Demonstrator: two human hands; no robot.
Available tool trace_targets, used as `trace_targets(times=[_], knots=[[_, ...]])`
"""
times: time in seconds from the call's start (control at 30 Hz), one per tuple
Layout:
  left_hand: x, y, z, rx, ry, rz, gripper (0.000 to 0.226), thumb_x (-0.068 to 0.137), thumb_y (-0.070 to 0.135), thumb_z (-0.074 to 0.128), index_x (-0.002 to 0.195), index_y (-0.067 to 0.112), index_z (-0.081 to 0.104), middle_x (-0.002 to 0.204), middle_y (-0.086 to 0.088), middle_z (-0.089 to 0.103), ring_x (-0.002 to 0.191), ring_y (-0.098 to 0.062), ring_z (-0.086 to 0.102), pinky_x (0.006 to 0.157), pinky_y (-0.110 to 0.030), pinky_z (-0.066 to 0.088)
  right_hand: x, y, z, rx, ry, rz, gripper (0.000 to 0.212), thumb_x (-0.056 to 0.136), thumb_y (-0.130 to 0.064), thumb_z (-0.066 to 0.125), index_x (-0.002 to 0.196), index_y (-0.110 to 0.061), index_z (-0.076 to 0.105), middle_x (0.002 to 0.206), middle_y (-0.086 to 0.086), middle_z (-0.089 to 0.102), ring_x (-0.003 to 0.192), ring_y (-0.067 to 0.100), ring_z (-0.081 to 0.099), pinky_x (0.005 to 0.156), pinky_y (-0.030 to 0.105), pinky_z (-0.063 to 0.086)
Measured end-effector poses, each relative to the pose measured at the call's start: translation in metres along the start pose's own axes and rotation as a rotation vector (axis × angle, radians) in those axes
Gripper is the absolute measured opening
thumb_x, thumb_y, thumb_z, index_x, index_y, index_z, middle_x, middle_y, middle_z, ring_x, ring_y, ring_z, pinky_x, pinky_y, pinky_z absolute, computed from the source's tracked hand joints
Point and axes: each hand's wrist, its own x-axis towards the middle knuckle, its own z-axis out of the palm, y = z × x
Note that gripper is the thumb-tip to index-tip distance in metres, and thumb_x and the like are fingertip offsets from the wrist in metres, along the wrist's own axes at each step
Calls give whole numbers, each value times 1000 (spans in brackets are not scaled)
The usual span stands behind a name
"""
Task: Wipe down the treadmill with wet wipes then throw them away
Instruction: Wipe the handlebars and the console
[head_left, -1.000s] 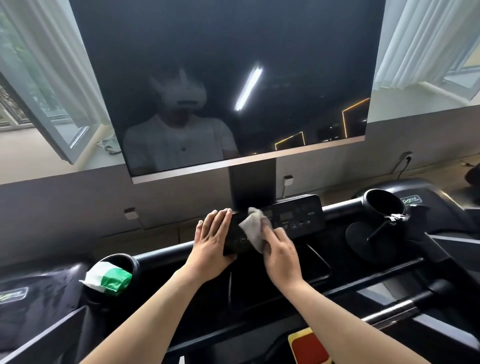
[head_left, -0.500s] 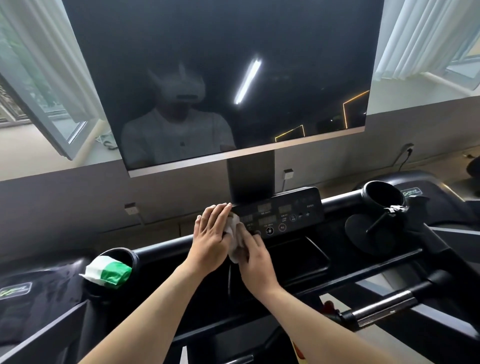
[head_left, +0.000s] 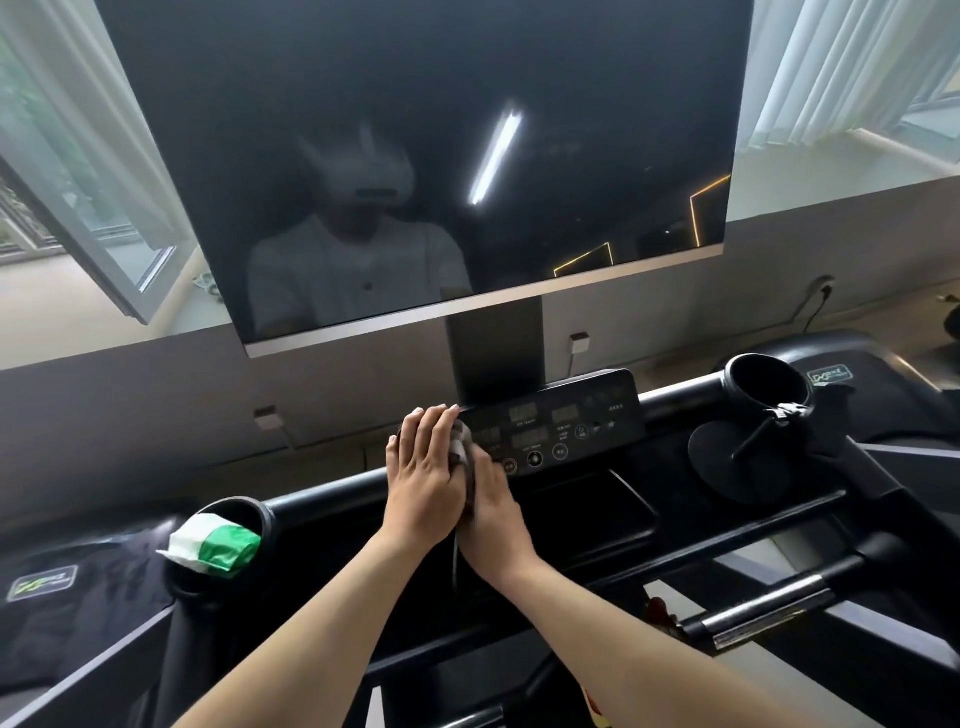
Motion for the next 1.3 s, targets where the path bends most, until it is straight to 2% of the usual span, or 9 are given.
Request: trace_targets(times=[0.1,0.27,0.4,0.5,0.67,0.8,0.93,1.17,1.3], knots=[[0,-1,-2,17,-32,1,74,81,41,30,153,27,36,159,10,32,150,-12,13,122,-49,15,0,4,-13,38,8,-2,61,100,-27,55,154,-35,29,142,-3,49,121,15,55,99,29,47],[-2,0,3,105,-25,2,77,81,42,45,155,28,30,159,8,30,150,-19,15,121,-53,18,9,19,-60,122,181,176,65,100,-14,49,155,-39,25,138,1,46,106,11,51,91,28,43],[-1,8,10,127,-14,-54,76,84,46,55,154,33,28,157,9,28,151,-21,11,122,-54,14,14,15,-64,-63,190,199,73,102,-17,47,160,-40,9,125,4,44,84,17,54,72,27,43],[1,14,11,151,-11,-85,76,82,52,50,153,35,29,155,7,27,150,-23,10,121,-55,8,8,13,-49,-234,113,91,81,103,-17,50,157,-41,-6,120,7,42,74,22,57,68,34,52],[6,34,11,175,-83,-130,73,91,45,52,156,43,20,162,7,14,152,-24,-9,118,-59,-11,8,21,-54,-365,-99,-37,84,102,-19,51,154,-46,-10,128,7,44,84,32,65,77,44,57],[7,39,15,176,-76,-161,77,90,47,60,155,43,19,160,11,15,152,-20,-9,117,-64,-11,15,32,-83,-177,84,106,74,102,-18,47,160,-40,6,118,5,49,89,30,61,80,41,51],[7,36,15,188,-90,-163,77,92,53,59,155,44,15,158,13,13,151,-18,-11,117,-63,-12,20,31,-99,-123,145,193,73,103,-18,44,159,-39,3,117,4,48,87,20,54,80,34,45],[6,41,12,205,-94,-190,79,88,46,60,155,44,17,162,12,12,152,-18,-12,118,-64,-10,13,9,-74,-229,-195,-23,79,104,-19,43,153,-56,-6,135,5,49,106,35,64,96,45,52],[6,51,16,178,-91,-273,80,88,46,60,154,46,16,165,11,6,152,-16,-19,117,-63,-14,19,19,-89,-244,-192,-37,76,103,-19,43,155,-55,2,128,5,52,104,36,63,94,45,51]])
